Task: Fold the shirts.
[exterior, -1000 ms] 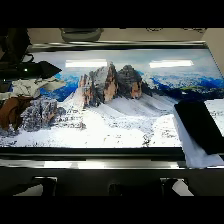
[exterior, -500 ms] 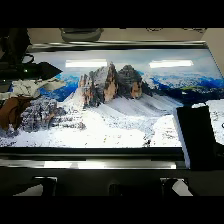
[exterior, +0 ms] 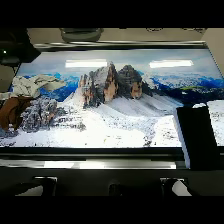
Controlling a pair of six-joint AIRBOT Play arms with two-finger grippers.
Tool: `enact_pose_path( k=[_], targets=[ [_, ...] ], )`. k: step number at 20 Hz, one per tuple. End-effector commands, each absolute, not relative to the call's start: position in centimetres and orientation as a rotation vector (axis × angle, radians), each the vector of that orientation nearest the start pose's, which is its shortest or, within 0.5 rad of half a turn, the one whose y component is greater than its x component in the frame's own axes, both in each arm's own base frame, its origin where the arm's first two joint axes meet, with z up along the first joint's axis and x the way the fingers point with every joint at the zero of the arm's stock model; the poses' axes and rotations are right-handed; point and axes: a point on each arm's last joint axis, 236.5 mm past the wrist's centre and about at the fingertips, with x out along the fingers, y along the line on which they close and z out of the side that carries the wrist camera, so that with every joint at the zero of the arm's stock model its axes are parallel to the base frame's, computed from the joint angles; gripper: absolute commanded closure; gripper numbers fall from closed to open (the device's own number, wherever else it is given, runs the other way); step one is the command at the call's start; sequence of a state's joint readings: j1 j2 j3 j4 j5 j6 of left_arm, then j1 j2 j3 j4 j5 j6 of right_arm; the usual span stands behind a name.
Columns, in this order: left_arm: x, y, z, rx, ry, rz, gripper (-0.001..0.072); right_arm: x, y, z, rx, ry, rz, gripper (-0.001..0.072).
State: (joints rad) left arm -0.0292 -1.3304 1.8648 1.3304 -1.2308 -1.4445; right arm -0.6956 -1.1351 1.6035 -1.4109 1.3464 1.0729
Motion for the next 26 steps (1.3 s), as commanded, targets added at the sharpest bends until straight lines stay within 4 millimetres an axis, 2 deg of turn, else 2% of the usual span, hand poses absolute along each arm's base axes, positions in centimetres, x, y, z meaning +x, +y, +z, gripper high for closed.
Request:
enact_pose_path(
  k=[1,2,3,4,5,6,7,9,11,14,26],
  targets=[
    [44.2,-1.0,19.8,0.144,0.973,0.04,0.0614,39.6,-9.8,25.5,-0.043,0.738,0.046,0.0101],
    [42.2,-2.8,15.7,0.094,1.128,-0.024,0.0352,39.9,-6.3,22.3,-0.079,0.846,0.136,0.0071],
    [39.3,-4.9,11.6,0.035,1.292,-0.105,0.0082,39.5,-2.5,18.2,-0.083,0.982,0.235,0.0007],
    [36.5,-7.0,8.3,-0.019,1.412,-0.191,0.0094,38.7,1.8,14.2,-0.055,1.1,0.371,0.0006],
    [34.6,-8.3,6.1,-0.061,1.453,-0.238,0.0098,37.4,5.6,10.9,-0.028,1.191,0.502,0.0006],
    [33.5,-8.5,4.3,-0.091,1.443,-0.22,0.0113,36.1,8.6,8.1,-0.015,1.27,0.593,0.0007],
    [32.8,-7.8,3.0,-0.124,1.408,-0.149,0.0114,35.4,9.7,6.1,-0.039,1.314,0.613,0.0008],
    [32.4,-5.9,1.9,-0.155,1.339,-0.032,0.0113,35.8,9.6,4.3,-0.158,1.325,0.561,0.0008],
    [32.7,-5.3,2.2,-0.136,1.309,-0.015,0.0111,36.1,9.3,4.0,-0.235,1.316,0.531,0.0008],
    [33.4,-5.4,2.7,-0.131,1.279,-0.024,0.011,36.2,9.4,4.0,-0.236,1.314,0.532,0.0014],
    [33.4,-5.4,2.7,-0.131,1.28,-0.024,0.011,36.3,9.4,4.0,-0.236,1.309,0.531,0.0015]
  ],
)
